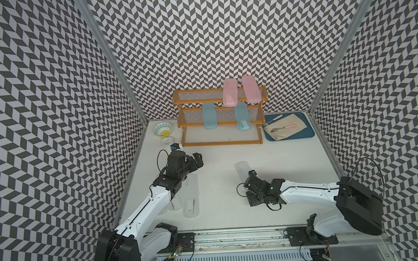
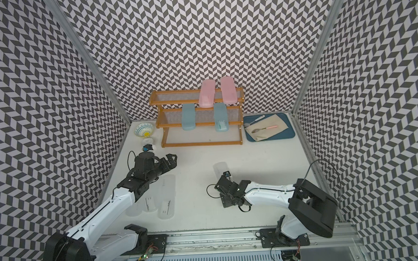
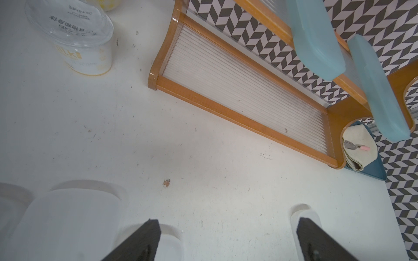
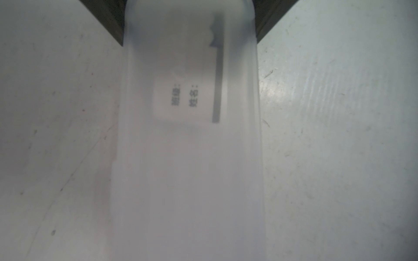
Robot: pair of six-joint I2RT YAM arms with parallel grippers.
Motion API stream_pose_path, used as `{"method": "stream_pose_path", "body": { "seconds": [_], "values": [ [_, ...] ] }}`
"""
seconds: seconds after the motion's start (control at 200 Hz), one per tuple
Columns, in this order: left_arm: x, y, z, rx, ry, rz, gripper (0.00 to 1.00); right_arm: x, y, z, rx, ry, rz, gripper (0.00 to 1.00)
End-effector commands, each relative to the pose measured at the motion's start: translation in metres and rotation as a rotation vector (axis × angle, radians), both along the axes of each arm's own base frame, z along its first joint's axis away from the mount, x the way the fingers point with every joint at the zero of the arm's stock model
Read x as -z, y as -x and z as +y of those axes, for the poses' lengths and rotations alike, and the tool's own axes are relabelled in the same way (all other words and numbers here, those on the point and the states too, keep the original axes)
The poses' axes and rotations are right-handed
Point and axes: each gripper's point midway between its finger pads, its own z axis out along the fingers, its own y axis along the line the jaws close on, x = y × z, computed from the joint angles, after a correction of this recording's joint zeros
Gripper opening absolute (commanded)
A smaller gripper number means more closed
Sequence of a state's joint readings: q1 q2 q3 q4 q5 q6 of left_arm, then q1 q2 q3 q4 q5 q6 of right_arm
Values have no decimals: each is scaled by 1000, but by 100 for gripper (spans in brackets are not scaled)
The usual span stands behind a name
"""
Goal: Place the pencil cases on the shelf according to color
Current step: Pick up the pencil case from the center of the board, then place the pencil case on the shelf.
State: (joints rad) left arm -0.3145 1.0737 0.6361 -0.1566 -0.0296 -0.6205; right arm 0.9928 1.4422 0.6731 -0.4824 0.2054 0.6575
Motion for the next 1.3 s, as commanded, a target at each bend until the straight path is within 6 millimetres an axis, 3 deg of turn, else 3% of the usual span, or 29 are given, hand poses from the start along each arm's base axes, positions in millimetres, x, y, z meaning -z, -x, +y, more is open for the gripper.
{"method": "stream_pose_path", "body": {
  "seconds": [0.0, 0.195, 0.371, 0.566, 0.871, 1.152, 1.297],
  "values": [
    [-12, -3, -7, 33, -3, -31, 99, -3, 1, -6, 48, -21, -22, 64],
    [-38, -3, -31, 101, -38, -107, 99, -43, -17, -9, 119, -78, -151, 59],
    [-40, -6, -36, 111, -34, -108, 99, -78, -41, -1, 137, -135, -242, 58],
    [-40, -5, -39, 127, -33, -113, 99, -96, -79, 19, 118, -206, -289, 58],
    [-37, -7, -38, 140, -73, -110, 99, -78, -145, 44, 109, -212, -297, 57],
    [-27, -6, -41, 166, -83, -79, 99, -66, -211, 45, 202, -220, -378, 56],
    [-24, -4, -39, 146, -61, -74, 99, -52, -233, 37, 226, -187, -368, 56]
  ]
}}
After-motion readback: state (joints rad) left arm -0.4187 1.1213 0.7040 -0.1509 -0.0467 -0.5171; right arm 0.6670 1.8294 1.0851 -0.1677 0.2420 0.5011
